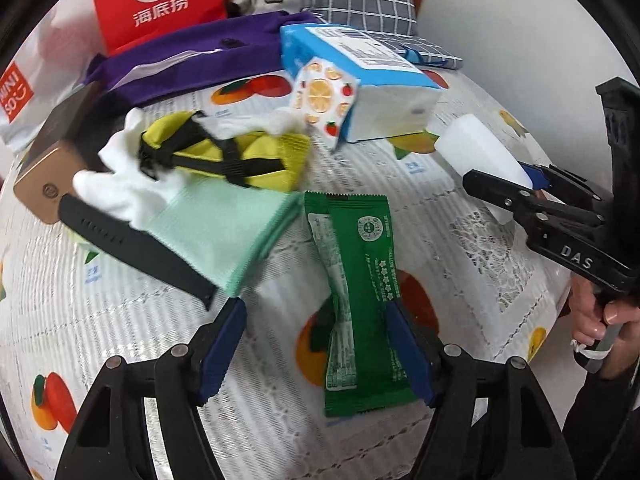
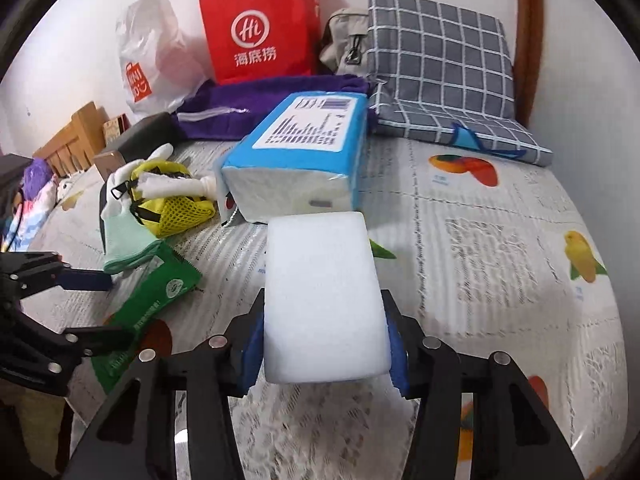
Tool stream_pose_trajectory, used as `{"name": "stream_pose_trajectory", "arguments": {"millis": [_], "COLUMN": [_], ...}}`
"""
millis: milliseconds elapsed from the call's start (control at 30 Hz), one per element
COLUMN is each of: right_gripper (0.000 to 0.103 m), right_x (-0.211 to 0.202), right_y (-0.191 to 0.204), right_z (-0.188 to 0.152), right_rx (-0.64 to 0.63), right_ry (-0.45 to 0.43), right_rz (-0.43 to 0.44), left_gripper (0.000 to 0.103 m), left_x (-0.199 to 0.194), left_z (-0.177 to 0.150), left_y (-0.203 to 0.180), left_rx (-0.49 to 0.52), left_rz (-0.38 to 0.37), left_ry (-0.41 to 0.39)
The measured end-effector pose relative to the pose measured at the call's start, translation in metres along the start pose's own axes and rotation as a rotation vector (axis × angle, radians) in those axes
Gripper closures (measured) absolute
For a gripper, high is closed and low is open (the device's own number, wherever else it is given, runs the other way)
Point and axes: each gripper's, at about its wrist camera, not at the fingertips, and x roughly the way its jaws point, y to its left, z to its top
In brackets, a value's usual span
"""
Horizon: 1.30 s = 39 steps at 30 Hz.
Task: Organize soft objects
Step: 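Grasp the white sponge block with the right tool while the left tool grasps the green packet, then carry the sponge in the right tool and the green packet in the left tool to the purple towel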
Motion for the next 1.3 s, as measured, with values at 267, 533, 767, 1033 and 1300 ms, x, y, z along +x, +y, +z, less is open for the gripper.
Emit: {"name": "stream_pose_trajectory", "arguments": {"millis": [267,533,767,1033,1300], "right_gripper": [0.052,0.052,0.052,0.052,0.052], "right_x": [-0.013,-0.023,-0.03,-0.044,-0.052], "right_y": [-0.014,-0.017,-0.019,-0.004,0.019], "right_z": [-0.005,-0.008,-0.008,-0.003,0.002], "right_rx": [0.059,0.063,0.072,0.063,0.07], "right_ry": [-0.02,-0.029,-0.032,-0.05,-0.037], "right_rz": [-0.004,-0.013,-0.019,-0.01,-0.015], "left_gripper": [0.032,0.034,0.076,0.078,0.078], "left_x": [-0.003,0.013,0.009,-0.006,-0.026], "left_z": [0.006,0.016,0.017,-0.004,-0.025], "left_y": [-0.006,-0.028,-0.024,0.007,0.032], "left_rx": [-0.036,-0.003,-0.003,-0.093,-0.186], "left_rz": [-0.07,0.008,0.063,0.056,0.046], "left_ry": [-0.007,-0.015,-0.024,-0.002,-0.009]}}
